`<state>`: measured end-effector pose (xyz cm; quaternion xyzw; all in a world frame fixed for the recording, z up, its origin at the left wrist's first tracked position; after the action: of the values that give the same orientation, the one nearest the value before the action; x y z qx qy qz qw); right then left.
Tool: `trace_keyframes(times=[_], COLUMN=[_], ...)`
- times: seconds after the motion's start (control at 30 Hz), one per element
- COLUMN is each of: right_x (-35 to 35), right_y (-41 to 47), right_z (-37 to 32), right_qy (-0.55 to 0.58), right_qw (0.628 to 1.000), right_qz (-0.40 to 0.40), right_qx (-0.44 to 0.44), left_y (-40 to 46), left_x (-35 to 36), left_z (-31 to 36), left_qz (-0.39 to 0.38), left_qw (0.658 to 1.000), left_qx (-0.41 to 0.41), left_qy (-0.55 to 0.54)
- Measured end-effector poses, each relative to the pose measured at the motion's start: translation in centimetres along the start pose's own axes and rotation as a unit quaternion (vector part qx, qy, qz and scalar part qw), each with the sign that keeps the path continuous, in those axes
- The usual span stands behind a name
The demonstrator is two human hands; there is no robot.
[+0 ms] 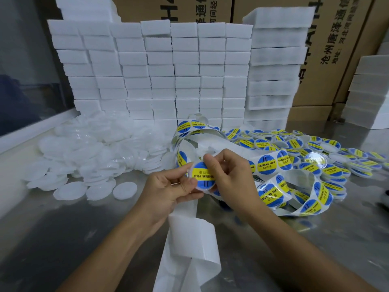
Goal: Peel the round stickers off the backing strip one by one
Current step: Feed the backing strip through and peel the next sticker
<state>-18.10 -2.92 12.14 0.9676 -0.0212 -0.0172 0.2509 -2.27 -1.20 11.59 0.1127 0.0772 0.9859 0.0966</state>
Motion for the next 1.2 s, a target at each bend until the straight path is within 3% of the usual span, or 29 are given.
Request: trace_keyframes(times=[0.13, 0.23, 0.47, 0.8, 0.93, 1.1, 1.2], right_x=[0.3, 0.5, 0.7, 0.9, 0.7, 0.5, 0.4], right_y=[0.0, -0.2, -0.5, -0.7, -0.7, -0.3, -0.3], right_z=[0.4, 0.6, 0.3, 0.1, 0.1, 0.2, 0.5], right_qy=[0.036, 0.074, 0.076, 0.038, 0.051, 0.005, -0.006], right_qw=[0.996, 0.987, 0.995, 0.980, 0.980, 0.995, 0.992], right_qz=[-0.077, -0.139, -0.020, -0.178, -0.171, -0.096, -0.116], right_qx=[-0.001, 0.030, 0.068, 0.077, 0.092, 0.026, 0.042], left_y=[0.3, 0.3, 0.0, 0.6, 0.8, 0.6, 0.8], left_x=[-0.1, -0.4, 0.3, -1.2, -1.3, -0.6, -0.7], left_z=[0.1, 0.4, -0.2, -0.3, -0.5, -0.7, -0.8], left_qz=[0.057, 0.057, 0.011, 0.069, 0.065, 0.054, 0.079], left_qw=[0.997, 0.997, 1.000, 0.997, 0.998, 0.998, 0.996], left_qx=[0.001, 0.006, -0.001, -0.007, -0.008, -0.003, -0.005], left_qy=[-0.056, -0.059, 0.026, 0.014, 0.016, 0.044, 0.036])
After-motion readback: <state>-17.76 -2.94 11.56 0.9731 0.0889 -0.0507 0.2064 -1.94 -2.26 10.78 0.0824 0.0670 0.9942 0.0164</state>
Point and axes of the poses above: each hand's wrist, its own y-axis towards the middle knuckle, its own x-axis out of the palm, z = x × y, the point moved 1 cm from there along y, towards the middle knuckle, and after that the axes turned 5 degrees about y, right-handed, at the moved point
